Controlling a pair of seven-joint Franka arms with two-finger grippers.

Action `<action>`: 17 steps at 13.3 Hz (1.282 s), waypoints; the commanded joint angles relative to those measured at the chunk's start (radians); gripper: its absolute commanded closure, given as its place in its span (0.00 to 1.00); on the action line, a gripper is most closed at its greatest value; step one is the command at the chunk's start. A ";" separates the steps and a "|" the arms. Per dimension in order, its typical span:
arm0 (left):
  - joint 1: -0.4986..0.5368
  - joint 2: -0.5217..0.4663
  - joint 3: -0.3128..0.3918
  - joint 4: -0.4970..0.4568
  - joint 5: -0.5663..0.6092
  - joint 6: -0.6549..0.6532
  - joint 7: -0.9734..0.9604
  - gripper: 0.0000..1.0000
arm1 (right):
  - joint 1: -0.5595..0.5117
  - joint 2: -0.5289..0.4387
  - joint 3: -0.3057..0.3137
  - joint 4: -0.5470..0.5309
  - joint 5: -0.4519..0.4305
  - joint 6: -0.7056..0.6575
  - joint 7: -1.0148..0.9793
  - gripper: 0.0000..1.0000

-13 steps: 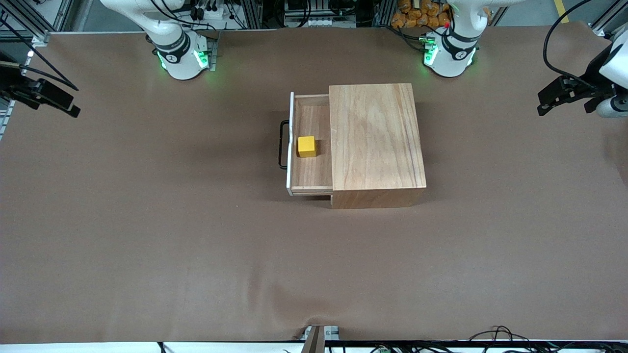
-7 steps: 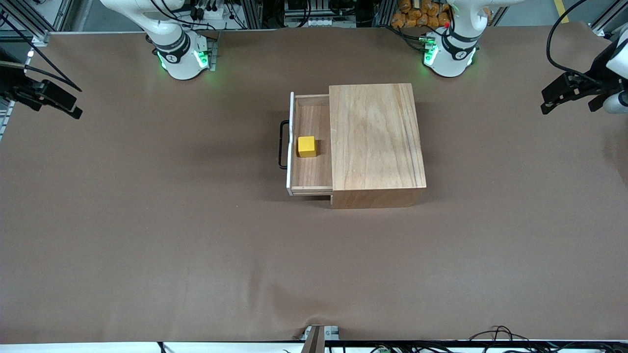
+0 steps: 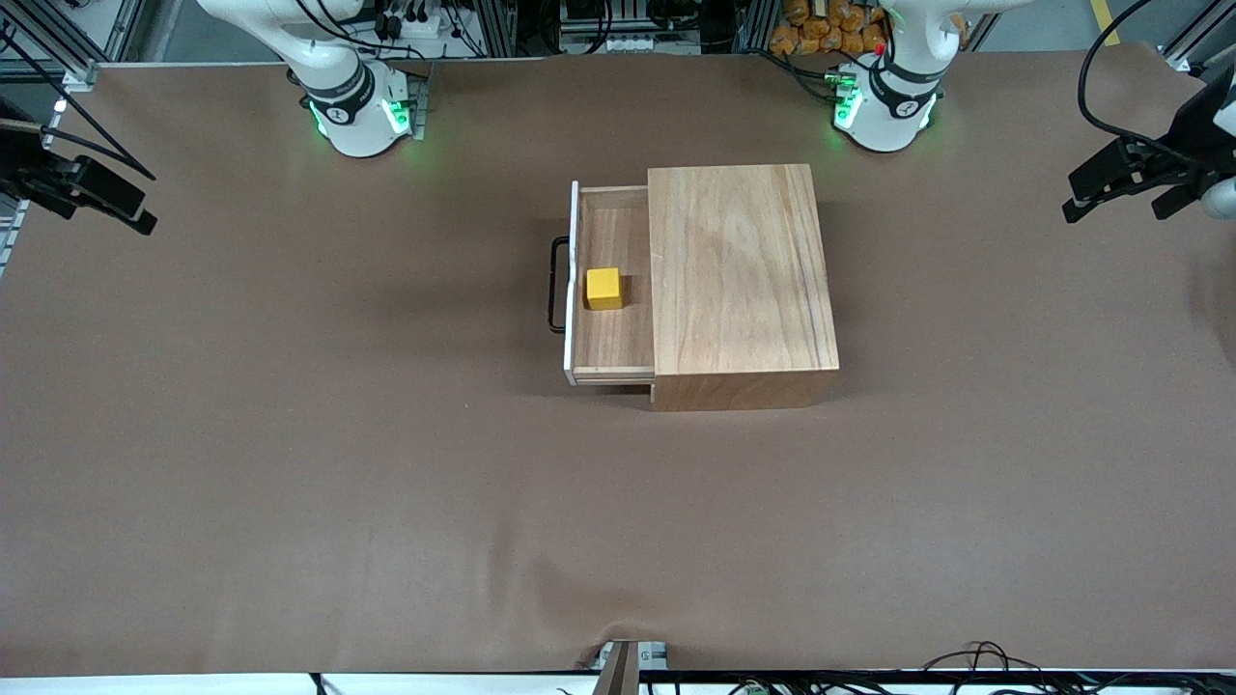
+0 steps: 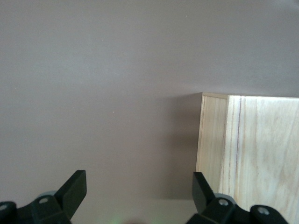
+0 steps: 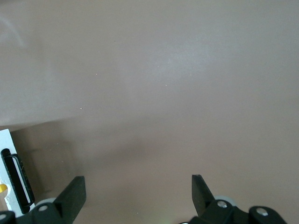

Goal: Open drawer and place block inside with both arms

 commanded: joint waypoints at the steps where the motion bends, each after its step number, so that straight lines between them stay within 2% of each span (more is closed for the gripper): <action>1: 0.008 -0.007 -0.003 0.008 -0.018 -0.027 0.011 0.00 | -0.023 0.010 0.020 0.022 -0.011 -0.006 -0.005 0.00; 5: 0.008 -0.007 -0.006 0.002 -0.012 -0.032 0.009 0.00 | -0.023 0.010 0.020 0.022 -0.011 -0.009 -0.025 0.00; 8: 0.005 0.001 -0.009 0.007 -0.009 -0.032 0.009 0.00 | -0.018 0.009 0.021 0.021 -0.014 -0.011 -0.161 0.00; 13: 0.002 0.002 -0.014 0.011 0.020 -0.030 0.012 0.00 | -0.023 0.009 0.020 0.021 -0.013 -0.011 -0.184 0.00; 17: 0.004 0.037 -0.012 0.062 0.020 -0.032 0.008 0.00 | -0.021 0.009 0.020 0.021 -0.013 -0.011 -0.183 0.00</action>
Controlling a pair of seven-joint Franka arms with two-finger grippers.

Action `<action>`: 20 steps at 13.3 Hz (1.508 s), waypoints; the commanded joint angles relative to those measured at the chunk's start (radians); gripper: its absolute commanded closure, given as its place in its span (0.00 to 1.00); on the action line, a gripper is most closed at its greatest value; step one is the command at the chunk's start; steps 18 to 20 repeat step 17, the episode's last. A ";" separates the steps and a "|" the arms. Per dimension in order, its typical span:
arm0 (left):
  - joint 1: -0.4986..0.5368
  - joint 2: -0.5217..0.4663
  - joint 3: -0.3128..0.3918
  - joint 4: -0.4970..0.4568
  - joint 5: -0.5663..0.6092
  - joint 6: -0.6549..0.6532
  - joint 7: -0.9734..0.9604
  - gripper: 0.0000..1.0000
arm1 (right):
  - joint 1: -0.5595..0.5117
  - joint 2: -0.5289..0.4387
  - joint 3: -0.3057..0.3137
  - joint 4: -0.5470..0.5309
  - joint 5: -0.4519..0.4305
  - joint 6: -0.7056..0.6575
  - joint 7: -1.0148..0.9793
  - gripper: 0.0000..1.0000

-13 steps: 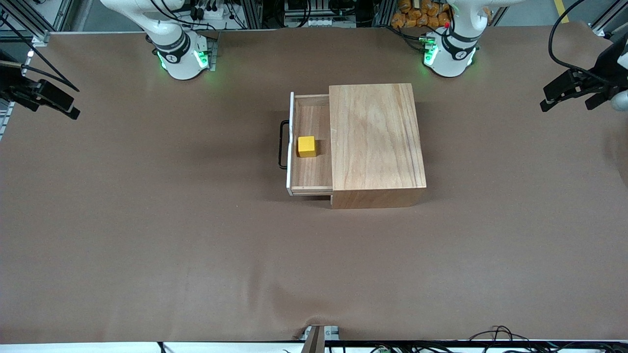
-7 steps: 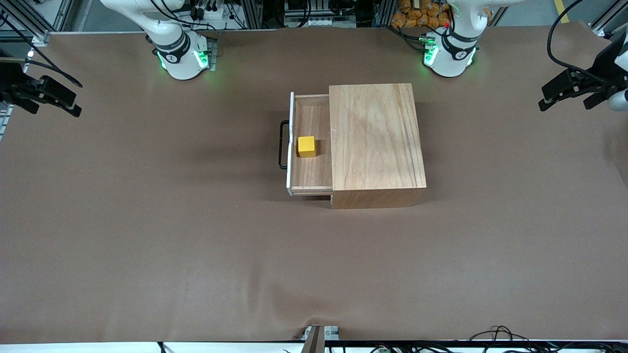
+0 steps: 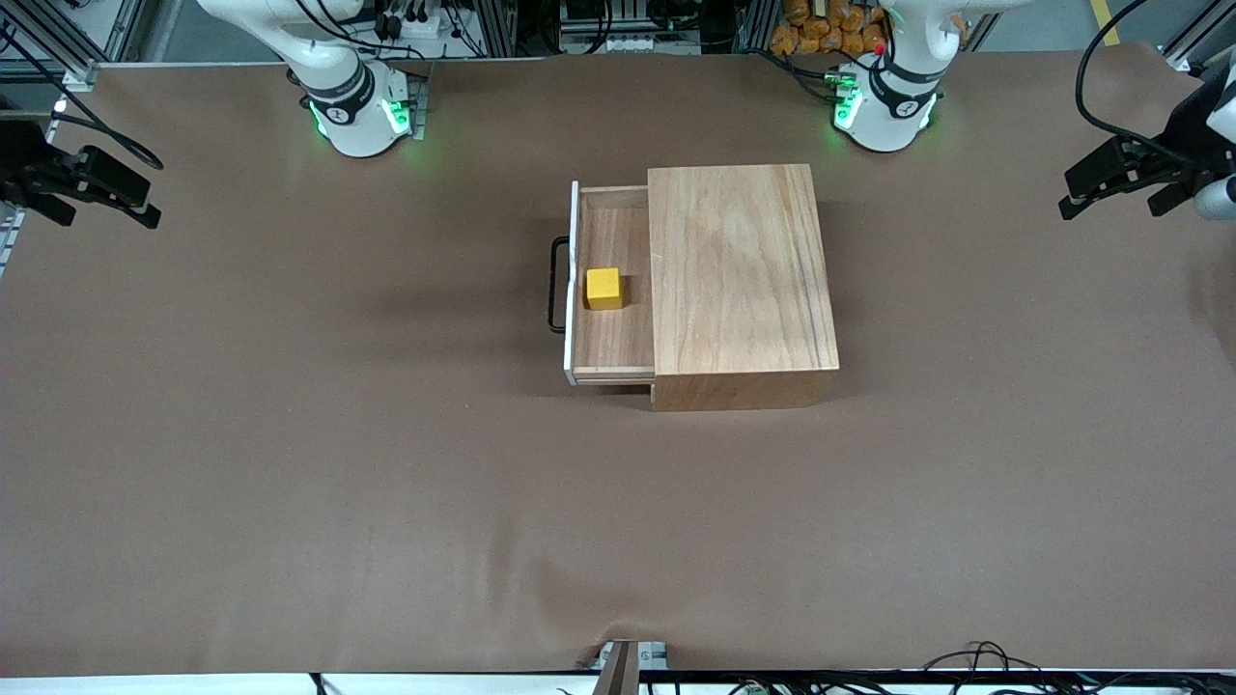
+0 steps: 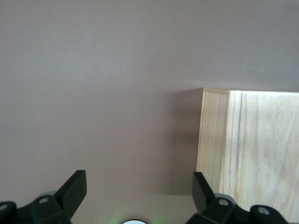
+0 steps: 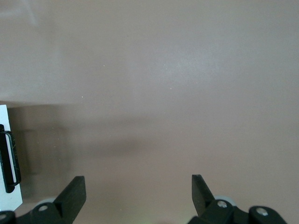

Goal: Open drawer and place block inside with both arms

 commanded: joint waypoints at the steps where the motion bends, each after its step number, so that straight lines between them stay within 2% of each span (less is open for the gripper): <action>1: 0.007 0.031 -0.006 0.051 0.016 -0.014 0.008 0.00 | -0.021 0.008 0.016 0.021 -0.012 -0.010 -0.017 0.00; 20: 0.006 0.031 -0.006 0.048 0.016 -0.047 -0.001 0.00 | -0.024 0.008 0.015 0.021 -0.012 -0.026 -0.040 0.00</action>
